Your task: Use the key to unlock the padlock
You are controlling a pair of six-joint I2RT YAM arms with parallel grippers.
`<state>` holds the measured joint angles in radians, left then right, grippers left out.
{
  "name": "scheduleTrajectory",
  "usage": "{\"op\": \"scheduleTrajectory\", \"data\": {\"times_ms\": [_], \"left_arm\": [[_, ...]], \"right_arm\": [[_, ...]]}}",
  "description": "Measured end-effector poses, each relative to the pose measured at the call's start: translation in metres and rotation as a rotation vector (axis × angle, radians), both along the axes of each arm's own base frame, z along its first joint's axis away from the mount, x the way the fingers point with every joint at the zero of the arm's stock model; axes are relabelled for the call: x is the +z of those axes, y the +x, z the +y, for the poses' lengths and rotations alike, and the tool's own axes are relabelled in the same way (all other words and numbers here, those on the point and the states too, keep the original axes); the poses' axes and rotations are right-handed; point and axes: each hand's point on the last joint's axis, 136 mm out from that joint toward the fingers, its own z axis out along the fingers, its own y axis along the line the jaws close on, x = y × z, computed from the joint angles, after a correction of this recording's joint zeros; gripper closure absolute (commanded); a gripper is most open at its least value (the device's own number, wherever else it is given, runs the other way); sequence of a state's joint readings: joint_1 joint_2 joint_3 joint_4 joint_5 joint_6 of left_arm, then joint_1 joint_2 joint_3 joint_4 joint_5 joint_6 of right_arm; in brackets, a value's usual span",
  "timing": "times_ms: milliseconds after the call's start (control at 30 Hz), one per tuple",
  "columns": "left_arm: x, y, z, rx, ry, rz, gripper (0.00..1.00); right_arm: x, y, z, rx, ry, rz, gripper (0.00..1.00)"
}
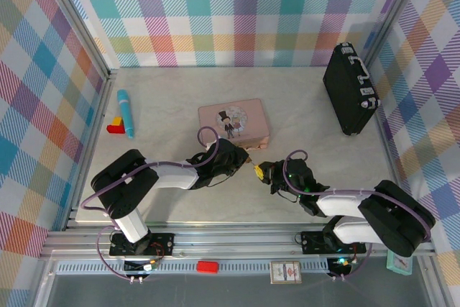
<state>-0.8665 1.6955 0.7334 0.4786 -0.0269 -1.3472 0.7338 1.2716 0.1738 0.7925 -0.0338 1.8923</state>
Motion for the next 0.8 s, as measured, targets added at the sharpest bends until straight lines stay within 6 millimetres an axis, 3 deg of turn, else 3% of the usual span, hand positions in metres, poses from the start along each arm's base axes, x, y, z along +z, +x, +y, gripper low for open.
{"op": "scheduleTrajectory", "data": {"times_ms": [800], "left_arm": [[0.001,0.0,-0.002,0.004,-0.021,-0.006,1.0]], "right_arm": [[-0.012,0.003,0.003,0.001,-0.017,0.02,1.0]]}}
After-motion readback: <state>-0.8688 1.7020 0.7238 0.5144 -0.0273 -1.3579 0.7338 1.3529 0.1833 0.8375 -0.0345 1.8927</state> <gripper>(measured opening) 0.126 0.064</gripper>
